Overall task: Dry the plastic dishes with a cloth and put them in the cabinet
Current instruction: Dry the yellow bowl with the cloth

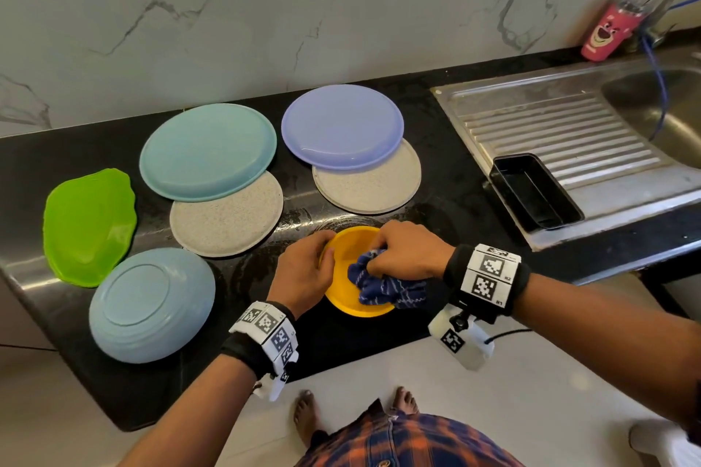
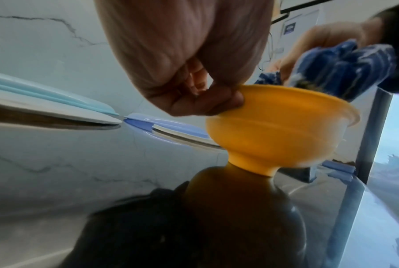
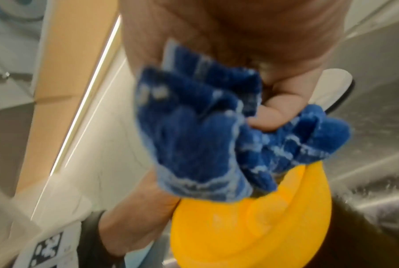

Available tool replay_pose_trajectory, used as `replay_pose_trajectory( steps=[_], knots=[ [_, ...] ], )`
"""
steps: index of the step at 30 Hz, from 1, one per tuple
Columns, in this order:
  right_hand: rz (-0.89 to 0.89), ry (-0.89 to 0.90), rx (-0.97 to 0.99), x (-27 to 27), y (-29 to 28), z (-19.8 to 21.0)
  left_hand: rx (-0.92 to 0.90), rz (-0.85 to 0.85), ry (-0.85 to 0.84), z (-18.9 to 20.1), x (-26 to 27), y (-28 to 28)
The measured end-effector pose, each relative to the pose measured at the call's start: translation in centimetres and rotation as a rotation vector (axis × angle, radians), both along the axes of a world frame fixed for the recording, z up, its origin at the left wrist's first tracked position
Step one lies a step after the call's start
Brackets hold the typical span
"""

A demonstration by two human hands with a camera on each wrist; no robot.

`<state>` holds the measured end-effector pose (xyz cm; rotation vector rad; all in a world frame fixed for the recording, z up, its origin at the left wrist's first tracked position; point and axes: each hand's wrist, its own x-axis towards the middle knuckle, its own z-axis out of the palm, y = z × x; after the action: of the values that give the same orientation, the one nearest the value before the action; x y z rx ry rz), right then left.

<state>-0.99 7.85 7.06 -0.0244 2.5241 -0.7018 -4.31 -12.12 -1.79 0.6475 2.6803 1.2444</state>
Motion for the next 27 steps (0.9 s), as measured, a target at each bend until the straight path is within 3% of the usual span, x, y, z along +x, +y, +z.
replay_pose_trajectory(
  steps=[4,7,13,19,23,27],
  knots=[
    [-0.398,0.181,-0.163,0.2,0.3,-1.4,0.126,0.032,-0.252,0.4,-0.2,-0.2],
    [-0.511,0.216,-0.237,0.2,-0.4,-2.6,0.273,0.060,-0.538,1.4,0.1,0.0],
    [-0.323,0.126,-0.323,0.6,-2.9,-3.9,0.397,0.084,-0.748,2.3,0.1,0.0],
    [-0.144,-0.038,-0.290,-0.5,-2.1,-2.4,0.419,0.105,-0.731,2.0,0.1,-0.5],
    [-0.164,0.071,-0.143,-0.6,-1.8,-2.2,0.411,0.107,-0.733,2.2,-0.1,-0.4],
    [-0.147,0.124,-0.183,-0.4,-2.8,-3.1,0.388,0.129,-0.689,2.1,-0.4,-0.2]
  ],
)
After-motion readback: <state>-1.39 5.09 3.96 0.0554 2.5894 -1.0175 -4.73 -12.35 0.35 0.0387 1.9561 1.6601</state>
